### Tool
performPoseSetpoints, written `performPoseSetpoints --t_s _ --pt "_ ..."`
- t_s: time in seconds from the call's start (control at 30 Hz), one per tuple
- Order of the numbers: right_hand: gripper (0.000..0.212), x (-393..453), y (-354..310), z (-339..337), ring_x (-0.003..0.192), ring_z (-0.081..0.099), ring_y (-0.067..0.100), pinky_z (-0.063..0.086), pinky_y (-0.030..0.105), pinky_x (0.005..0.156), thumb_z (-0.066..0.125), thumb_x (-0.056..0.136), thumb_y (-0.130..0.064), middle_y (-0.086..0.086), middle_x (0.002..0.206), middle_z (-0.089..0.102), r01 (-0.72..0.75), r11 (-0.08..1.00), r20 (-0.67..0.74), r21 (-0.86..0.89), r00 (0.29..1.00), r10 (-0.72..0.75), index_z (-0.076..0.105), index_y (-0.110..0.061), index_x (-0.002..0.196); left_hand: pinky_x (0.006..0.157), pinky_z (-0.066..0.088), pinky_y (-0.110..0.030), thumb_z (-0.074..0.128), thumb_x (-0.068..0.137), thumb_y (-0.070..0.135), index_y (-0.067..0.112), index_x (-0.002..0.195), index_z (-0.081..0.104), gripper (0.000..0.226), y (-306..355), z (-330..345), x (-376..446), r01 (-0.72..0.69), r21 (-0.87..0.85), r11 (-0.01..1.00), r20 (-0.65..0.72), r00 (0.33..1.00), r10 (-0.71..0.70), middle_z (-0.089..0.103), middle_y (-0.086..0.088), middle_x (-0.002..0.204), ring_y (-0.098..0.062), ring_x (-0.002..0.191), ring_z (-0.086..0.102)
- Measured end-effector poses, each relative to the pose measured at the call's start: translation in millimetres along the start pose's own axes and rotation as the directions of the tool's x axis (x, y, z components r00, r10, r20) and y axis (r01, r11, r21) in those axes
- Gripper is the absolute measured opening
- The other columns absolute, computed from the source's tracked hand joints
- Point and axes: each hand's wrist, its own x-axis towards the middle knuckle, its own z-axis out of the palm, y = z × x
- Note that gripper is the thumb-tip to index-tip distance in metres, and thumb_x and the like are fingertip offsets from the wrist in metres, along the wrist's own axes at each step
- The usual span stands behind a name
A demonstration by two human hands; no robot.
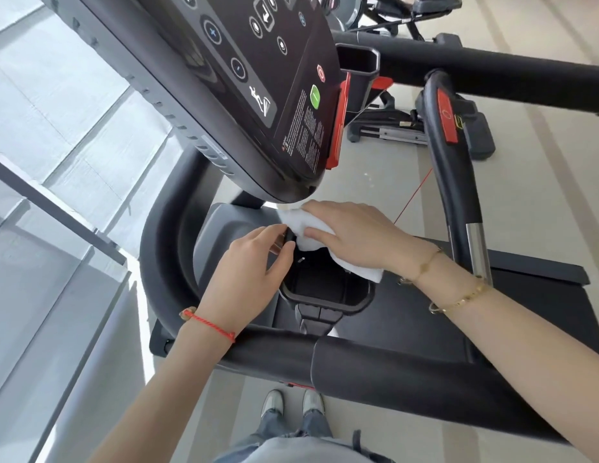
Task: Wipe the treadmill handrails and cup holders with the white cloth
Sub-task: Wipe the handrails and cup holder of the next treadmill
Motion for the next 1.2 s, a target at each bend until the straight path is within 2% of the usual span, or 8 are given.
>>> performPoseSetpoints --t_s 0.1,0.23,0.4,0.5,0.67,0.8,0.93,1.2 --pt "0.035 2 -4 3 0.104 0.057 0.024 0.041 0.038 0.079 0.038 0.101 -0.043 -0.006 0.124 0.059 -0.02 1.0 -0.028 0.001 0.999 0.02 0.043 -0.032 0.133 0.075 0.055 -0.028 0.055 0.095 0.028 0.016 0.113 0.065 0.023 0 0 0 -0.007 0.01 1.0 0.001 1.0 0.007 0.066 0.009 0.093 -0.005 0.082 0.062" --pt "0.032 -31 0 16 0.097 0.055 0.025 0.03 0.034 0.07 0.041 0.101 -0.04 -0.001 0.112 0.059 -0.218 0.964 -0.187 0.154 0.951 0.245 0.047 -0.028 0.13 0.08 0.053 -0.024 0.05 0.095 0.035 0.02 0.124 0.062 0.034 1 -1 -1 0.02 0.004 1.0 0.03 0.999 -0.02 0.066 0.012 0.098 -0.003 0.087 0.062" --pt "0.053 -79 -25 33 0.115 0.05 0.021 0.038 0.031 0.087 0.047 0.1 -0.033 0.001 0.134 0.048 -0.359 0.704 -0.13 0.613 0.833 0.538 0.023 -0.028 0.147 0.084 0.054 -0.033 0.05 0.097 0.033 0.018 0.128 0.06 0.036 2 -2 -2 0.031 0.004 1.0 0.047 0.998 -0.031 0.068 0.007 0.103 -0.008 0.092 0.062" --pt "0.062 -95 -43 41 0.109 0.051 0.016 0.041 0.03 0.089 0.048 0.099 -0.033 -0.003 0.131 0.048 -0.38 0.611 -0.068 0.695 0.811 0.581 0.012 -0.031 0.15 0.083 0.055 -0.032 0.052 0.097 0.03 0.019 0.127 0.061 0.033 4 -3 -2 0.02 -0.002 1.0 0.04 0.999 -0.02 0.068 0.007 0.1 -0.009 0.09 0.063" --pt "0.049 -62 -15 26 0.1 0.049 0.017 0.034 0.029 0.078 0.045 0.101 -0.033 -0.004 0.115 0.047 -0.392 0.774 -0.098 0.498 0.861 0.499 0.028 -0.019 0.144 0.079 0.051 -0.023 0.053 0.097 0.028 0.017 0.124 0.062 0.03 6 -4 -2 0.008 -0.01 1.0 0.027 1.0 -0.008 0.068 0.007 0.097 -0.006 0.086 0.062" --pt "0.035 -32 10 7 0.101 0.056 0.025 0.04 0.037 0.08 0.044 0.101 -0.036 -0.001 0.118 0.06 -0.208 0.959 -0.076 0.194 0.971 0.226 0.043 -0.024 0.133 0.076 0.048 -0.015 0.055 0.096 0.026 0.017 0.121 0.064 0.028 5 -3 -1 0.002 -0.022 1.0 0.017 1.0 -0.002 0.066 0.009 0.094 -0.003 0.082 0.06" --pt "0.037 -7 11 -3 0.099 0.057 0.021 0.037 0.034 0.076 0.045 0.099 -0.041 -0.008 0.118 0.063 -0.056 0.993 0.043 0.106 0.998 0.052 0.041 -0.035 0.136 0.074 0.044 -0.007 0.056 0.096 0.023 0.014 0.115 0.065 0.024 2 -1 1 -0.009 -0.022 1.0 0.007 1.0 0.009 0.06 0.012 0.088 -0.001 0.076 0.055" --pt "0.037 -34 14 13 0.107 0.056 0.018 0.038 0.031 0.081 0.047 0.099 -0.039 -0.013 0.126 0.059 -0.141 0.961 -0.124 0.24 0.977 0.174 0.045 -0.034 0.135 0.075 0.049 -0.022 0.054 0.095 0.027 0.017 0.117 0.065 0.026 0 -1 0 -0.01 0.014 1.0 0.005 1.0 0.009 0.063 0.011 0.087 -0.004 0.077 0.061"
